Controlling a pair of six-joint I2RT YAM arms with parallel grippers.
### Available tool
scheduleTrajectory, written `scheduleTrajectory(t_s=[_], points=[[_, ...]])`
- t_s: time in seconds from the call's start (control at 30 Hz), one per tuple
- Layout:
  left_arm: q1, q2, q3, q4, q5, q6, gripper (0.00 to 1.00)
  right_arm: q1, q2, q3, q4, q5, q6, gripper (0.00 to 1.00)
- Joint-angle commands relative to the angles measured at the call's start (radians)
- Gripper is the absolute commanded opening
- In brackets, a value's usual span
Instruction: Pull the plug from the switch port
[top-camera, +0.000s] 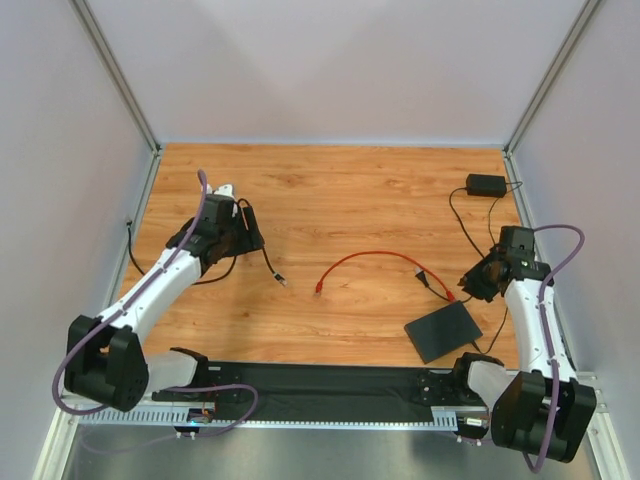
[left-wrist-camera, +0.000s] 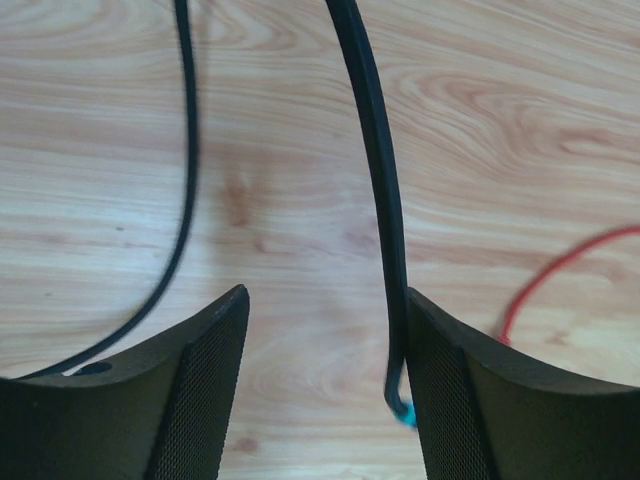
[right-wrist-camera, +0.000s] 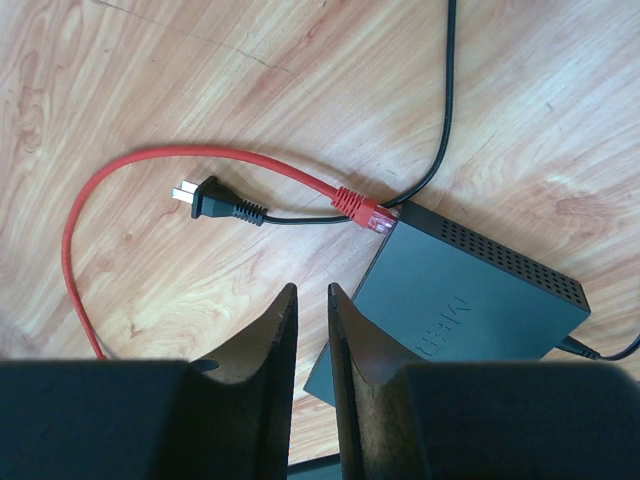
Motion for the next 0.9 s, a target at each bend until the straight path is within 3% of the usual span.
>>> scheduleTrajectory(t_s=[0.0,0.17,0.23,0.3,0.5,0.73,0.87], points=[[-0.046,-0.121,-0.049,0.162,0.169,-0.034,0.70,-0.037,-0.013,0.016,-0.060,0.009,0.004,0.20],[-0.311,-0.138,-0.040,0.227,0.130,-0.086,0.65,-0.100,0.007,-0.016,-0.057,-0.027,-0.005,0.20],[-0.377,-0.115,-0.047,0.265,0.126,-0.141,0.58,-0.121,0.007,-0.030,-0.049,-0.041,-0.005,0.20],[-0.464,-0.053,-0.052,0.340,0.129,-0.172,0.56,-0.143,0.013,-0.033,-0.038,-0.069,-0.010,0.20],[-0.635,0.139,0.002,0.349,0.064,-0.264,0.57,-0.150,0.027,-0.046,-0.037,-0.087,-0.021,0.21],[-0.847,0.312,-0.043,0.495,0.069,-0.383,0.26,-0.163,0.047,-0.015,-0.015,-0.077,-0.010,0.22],[-0.904,0.442,-0.014,0.631,0.170,-0.442,0.13,-0.169,0.081,0.016,-0.017,-0.095,-0.024,0.22]])
